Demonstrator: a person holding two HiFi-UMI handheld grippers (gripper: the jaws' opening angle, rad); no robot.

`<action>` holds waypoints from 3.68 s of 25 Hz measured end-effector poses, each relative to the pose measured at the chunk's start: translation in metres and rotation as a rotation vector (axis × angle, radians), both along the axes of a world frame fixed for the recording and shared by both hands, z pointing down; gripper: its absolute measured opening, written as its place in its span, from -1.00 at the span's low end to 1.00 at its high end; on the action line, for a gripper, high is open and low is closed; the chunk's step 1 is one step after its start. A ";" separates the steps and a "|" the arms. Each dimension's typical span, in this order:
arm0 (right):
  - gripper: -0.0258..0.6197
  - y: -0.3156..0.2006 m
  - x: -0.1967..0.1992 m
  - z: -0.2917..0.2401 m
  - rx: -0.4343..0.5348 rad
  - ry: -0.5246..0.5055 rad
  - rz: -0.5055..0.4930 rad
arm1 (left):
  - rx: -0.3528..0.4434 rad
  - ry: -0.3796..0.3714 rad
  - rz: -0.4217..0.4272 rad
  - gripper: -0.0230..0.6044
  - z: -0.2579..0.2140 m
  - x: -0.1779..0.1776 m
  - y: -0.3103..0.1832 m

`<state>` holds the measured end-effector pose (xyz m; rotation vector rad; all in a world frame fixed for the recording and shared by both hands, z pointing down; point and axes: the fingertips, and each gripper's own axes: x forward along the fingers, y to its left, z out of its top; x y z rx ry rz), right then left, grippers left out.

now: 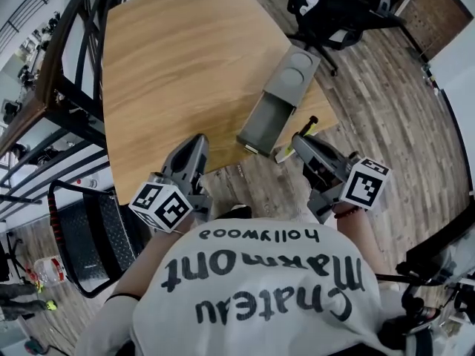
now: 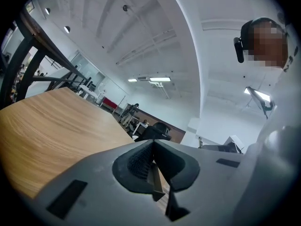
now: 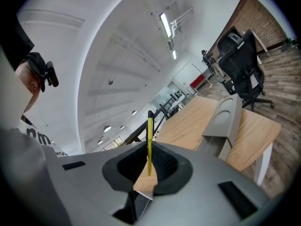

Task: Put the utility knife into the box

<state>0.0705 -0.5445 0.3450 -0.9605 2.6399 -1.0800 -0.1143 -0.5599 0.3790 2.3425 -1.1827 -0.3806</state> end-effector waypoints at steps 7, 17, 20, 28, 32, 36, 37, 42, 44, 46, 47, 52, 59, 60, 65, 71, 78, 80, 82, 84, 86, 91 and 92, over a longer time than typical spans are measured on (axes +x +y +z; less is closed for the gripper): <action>-0.82 -0.027 -0.007 0.007 -0.001 0.000 0.027 | -0.009 0.011 0.036 -0.91 0.007 -0.001 -0.037; -0.82 -0.055 0.007 0.009 -0.010 0.006 0.067 | -0.023 0.033 0.050 -0.91 0.014 0.003 -0.070; -0.82 -0.062 0.003 0.009 -0.008 -0.021 0.058 | -0.014 0.024 0.049 -0.91 0.013 0.004 -0.070; -0.82 -0.082 -0.008 0.023 -0.020 0.007 0.045 | -0.036 0.004 0.047 -0.91 0.018 -0.001 -0.076; -0.82 -0.091 -0.008 0.039 -0.048 0.052 0.049 | -0.048 0.007 0.065 -0.91 0.020 0.008 -0.076; -0.82 -0.106 -0.011 0.056 -0.075 0.092 0.041 | -0.050 0.014 0.086 -0.91 0.026 0.015 -0.087; -0.82 -0.107 -0.013 0.060 -0.084 0.098 0.041 | -0.047 0.012 0.091 -0.91 0.027 0.016 -0.088; -0.82 -0.112 -0.010 0.088 -0.110 0.171 0.053 | -0.027 0.002 0.110 -0.91 0.028 0.029 -0.093; -0.82 -0.118 -0.006 0.102 -0.103 0.261 0.055 | -0.028 0.005 0.110 -0.91 0.028 0.032 -0.097; -0.82 -0.121 -0.005 0.115 -0.093 0.366 0.038 | -0.037 0.004 0.105 -0.91 0.031 0.030 -0.099; -0.82 -0.121 -0.005 0.119 -0.086 0.412 0.029 | -0.043 0.003 0.102 -0.91 0.032 0.028 -0.099; -0.82 -0.125 -0.008 0.132 -0.085 0.515 0.003 | -0.056 -0.005 0.098 -0.91 0.037 0.025 -0.102; -0.82 -0.128 -0.008 0.157 -0.099 0.669 -0.056 | -0.070 -0.009 0.109 -0.91 0.043 0.027 -0.096; -0.82 -0.127 -0.009 0.160 -0.090 0.704 -0.071 | -0.070 -0.008 0.110 -0.91 0.044 0.027 -0.094; -0.82 -0.124 -0.013 0.175 -0.021 0.920 -0.166 | -0.072 -0.015 0.106 -0.91 0.047 0.024 -0.090; -0.82 -0.113 -0.013 0.194 0.028 1.122 -0.276 | -0.080 -0.016 0.094 -0.91 0.048 0.021 -0.088; -0.82 -0.111 -0.016 0.204 0.025 1.156 -0.305 | -0.088 -0.017 0.083 -0.91 0.051 0.014 -0.086; -0.82 -0.110 -0.017 0.204 0.014 1.140 -0.299 | -0.089 -0.017 0.080 -0.91 0.052 0.012 -0.084; -0.82 -0.110 -0.018 0.203 0.008 1.131 -0.294 | -0.090 -0.017 0.078 -0.91 0.051 0.011 -0.083; -0.82 -0.111 -0.018 0.202 0.011 1.134 -0.298 | -0.092 -0.017 0.077 -0.91 0.051 0.011 -0.083; -0.82 -0.111 -0.018 0.203 0.009 1.127 -0.310 | -0.095 -0.018 0.075 -0.91 0.053 0.011 -0.082; -0.82 -0.108 -0.020 0.202 -0.006 1.079 -0.328 | -0.103 -0.018 0.078 -0.91 0.056 0.014 -0.081; -0.82 -0.108 -0.020 0.202 -0.006 1.077 -0.330 | -0.102 -0.017 0.081 -0.91 0.055 0.015 -0.082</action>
